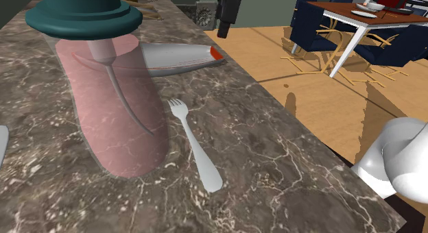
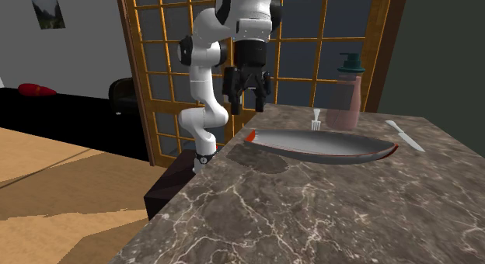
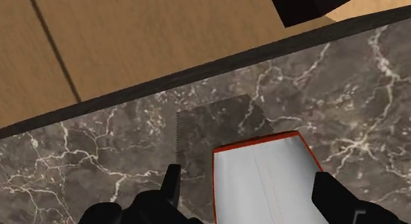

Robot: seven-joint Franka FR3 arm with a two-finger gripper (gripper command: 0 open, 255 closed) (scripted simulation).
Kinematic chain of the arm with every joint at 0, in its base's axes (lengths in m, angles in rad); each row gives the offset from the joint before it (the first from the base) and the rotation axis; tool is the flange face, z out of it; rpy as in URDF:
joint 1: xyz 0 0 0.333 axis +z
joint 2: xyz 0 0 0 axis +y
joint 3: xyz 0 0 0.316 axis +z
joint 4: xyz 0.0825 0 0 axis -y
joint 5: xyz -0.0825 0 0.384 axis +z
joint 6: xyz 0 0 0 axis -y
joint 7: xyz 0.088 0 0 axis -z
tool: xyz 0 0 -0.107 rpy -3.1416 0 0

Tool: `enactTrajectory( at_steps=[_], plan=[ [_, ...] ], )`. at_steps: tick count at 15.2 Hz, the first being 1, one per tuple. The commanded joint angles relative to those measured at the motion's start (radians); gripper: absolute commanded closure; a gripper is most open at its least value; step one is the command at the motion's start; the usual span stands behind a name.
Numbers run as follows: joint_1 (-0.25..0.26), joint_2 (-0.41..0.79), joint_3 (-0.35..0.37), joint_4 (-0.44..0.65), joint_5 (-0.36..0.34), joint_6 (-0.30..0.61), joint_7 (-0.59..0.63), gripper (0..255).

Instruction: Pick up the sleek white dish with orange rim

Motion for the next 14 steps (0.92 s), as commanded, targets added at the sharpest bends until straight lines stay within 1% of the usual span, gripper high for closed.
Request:
enactTrajectory(
  at_steps=[1,6,10,14],
  plan=[
    [0.029,0.038,0.032,0.041,-0.021,-0.01,-0.022,0],
    [0.099,0.133,0.102,0.158,-0.082,-0.05,-0.089,0],
    [0.157,0.195,0.152,0.23,-0.13,-0.079,-0.14,0],
    [0.149,0.168,0.148,0.14,-0.119,-0.014,-0.136,0]
  ],
)
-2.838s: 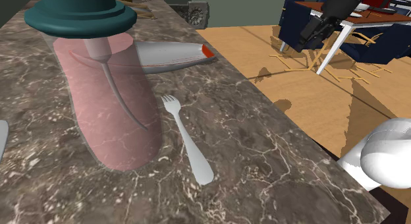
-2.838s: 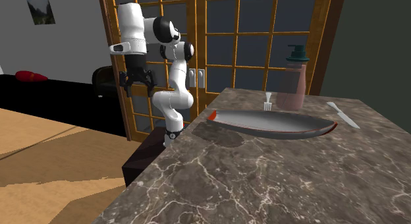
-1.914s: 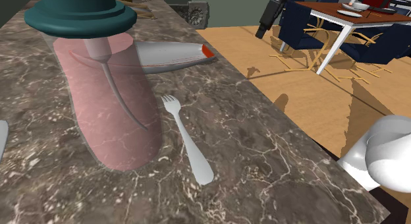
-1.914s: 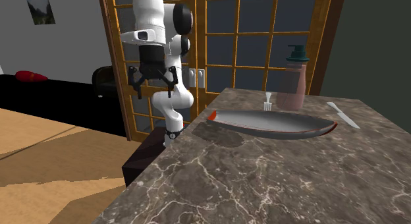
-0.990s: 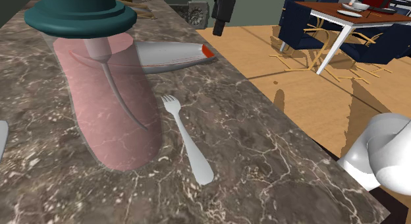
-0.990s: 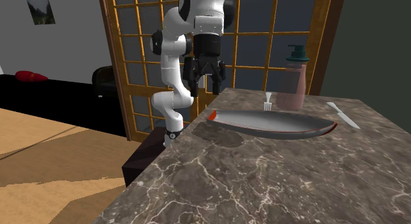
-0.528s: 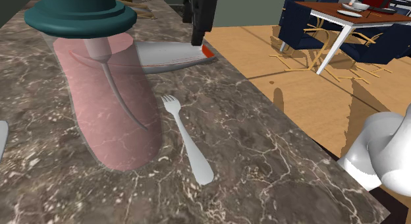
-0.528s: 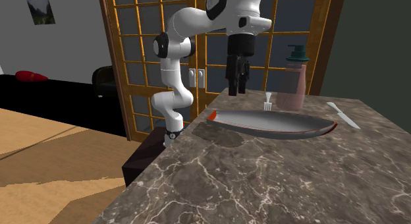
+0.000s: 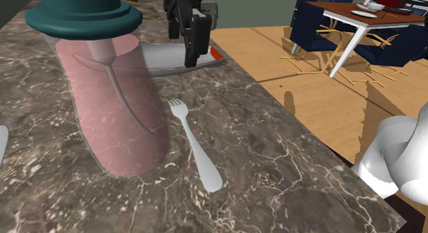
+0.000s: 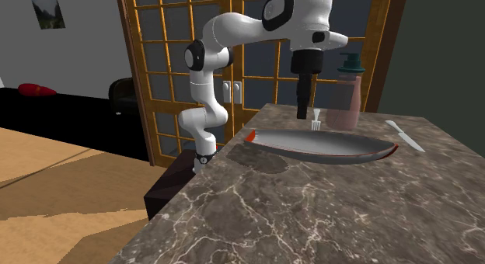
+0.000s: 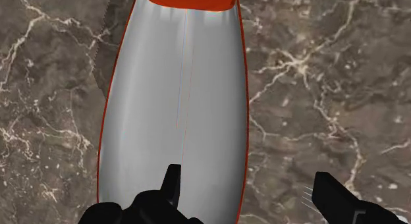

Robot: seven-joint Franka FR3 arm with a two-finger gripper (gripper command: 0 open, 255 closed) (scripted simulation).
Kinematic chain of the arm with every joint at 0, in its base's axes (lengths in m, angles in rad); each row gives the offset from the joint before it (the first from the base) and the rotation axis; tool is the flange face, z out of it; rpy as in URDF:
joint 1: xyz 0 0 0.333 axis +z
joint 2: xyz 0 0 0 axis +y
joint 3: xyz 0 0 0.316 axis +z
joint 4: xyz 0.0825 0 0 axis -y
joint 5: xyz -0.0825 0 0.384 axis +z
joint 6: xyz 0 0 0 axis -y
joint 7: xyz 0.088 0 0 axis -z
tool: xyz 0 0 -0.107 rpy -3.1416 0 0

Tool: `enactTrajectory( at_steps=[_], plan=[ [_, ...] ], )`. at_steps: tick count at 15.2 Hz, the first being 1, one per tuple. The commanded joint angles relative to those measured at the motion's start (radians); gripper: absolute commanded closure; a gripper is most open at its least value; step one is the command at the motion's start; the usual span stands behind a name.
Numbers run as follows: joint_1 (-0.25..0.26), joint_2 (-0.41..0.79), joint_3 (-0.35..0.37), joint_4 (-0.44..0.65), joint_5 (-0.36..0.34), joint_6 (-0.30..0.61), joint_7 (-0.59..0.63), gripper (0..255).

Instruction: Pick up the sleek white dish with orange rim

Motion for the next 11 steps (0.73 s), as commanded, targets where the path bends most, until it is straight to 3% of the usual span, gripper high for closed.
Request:
enactTrajectory(
  at_steps=[1,5,6,11],
  plan=[
    [-0.002,-0.009,-0.001,-0.036,0.003,0.028,0.001,0],
    [-0.006,-0.022,-0.003,-0.087,0.008,0.067,0.004,0],
    [-0.007,-0.025,-0.003,-0.093,0.009,0.07,0.003,255],
    [-0.008,-0.026,-0.004,-0.093,0.01,0.07,0.002,255]
  ],
)
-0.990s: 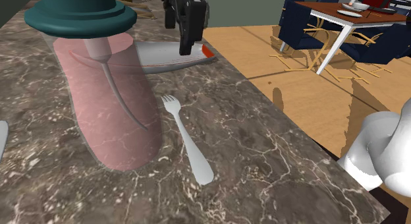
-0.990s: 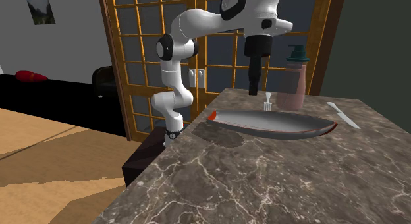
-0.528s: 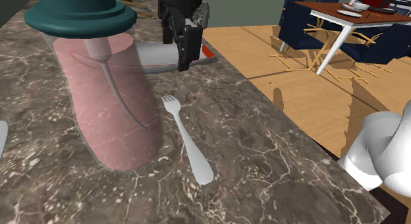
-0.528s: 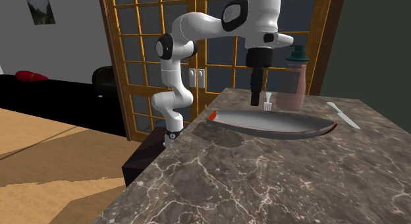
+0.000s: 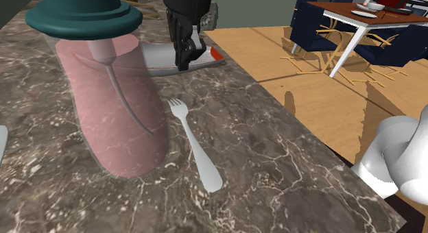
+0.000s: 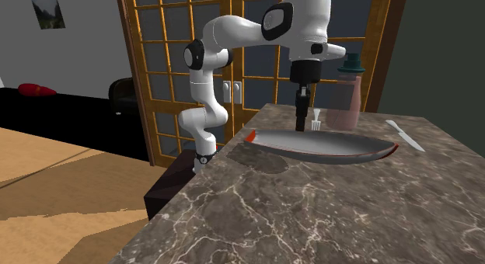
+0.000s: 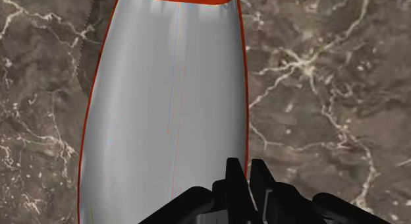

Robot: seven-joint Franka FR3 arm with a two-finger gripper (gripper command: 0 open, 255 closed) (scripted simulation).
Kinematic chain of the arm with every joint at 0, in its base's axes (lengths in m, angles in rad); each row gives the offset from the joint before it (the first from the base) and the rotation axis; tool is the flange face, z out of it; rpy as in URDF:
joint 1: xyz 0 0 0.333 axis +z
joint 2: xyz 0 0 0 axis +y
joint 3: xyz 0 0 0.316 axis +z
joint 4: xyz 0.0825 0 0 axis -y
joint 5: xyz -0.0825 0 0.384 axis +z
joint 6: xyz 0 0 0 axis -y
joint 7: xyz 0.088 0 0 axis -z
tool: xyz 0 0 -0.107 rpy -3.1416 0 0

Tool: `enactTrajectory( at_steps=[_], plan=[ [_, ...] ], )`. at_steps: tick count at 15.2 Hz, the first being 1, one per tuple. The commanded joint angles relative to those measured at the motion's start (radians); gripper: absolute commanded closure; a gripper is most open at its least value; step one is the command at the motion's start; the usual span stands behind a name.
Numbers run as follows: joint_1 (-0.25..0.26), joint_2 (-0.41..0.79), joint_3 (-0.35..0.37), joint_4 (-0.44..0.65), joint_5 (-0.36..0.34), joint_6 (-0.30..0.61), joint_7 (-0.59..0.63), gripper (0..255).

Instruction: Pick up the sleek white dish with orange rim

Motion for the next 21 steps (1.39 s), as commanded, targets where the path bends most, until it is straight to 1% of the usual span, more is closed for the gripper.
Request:
enactTrajectory(
  at_steps=[1,4,12,19,21],
  plan=[
    [0.0,0.0,0.0,0.0,0.0,0.0,0.0,255],
    [0.001,0.004,0.001,0.006,-0.002,-0.003,0.002,255],
    [0.017,0.054,0.008,0.179,-0.022,-0.13,-0.005,255],
    [0.045,0.125,0.016,0.374,-0.056,-0.26,-0.011,255],
    [0.045,0.127,0.016,0.379,-0.057,-0.263,-0.011,255]
  ],
)
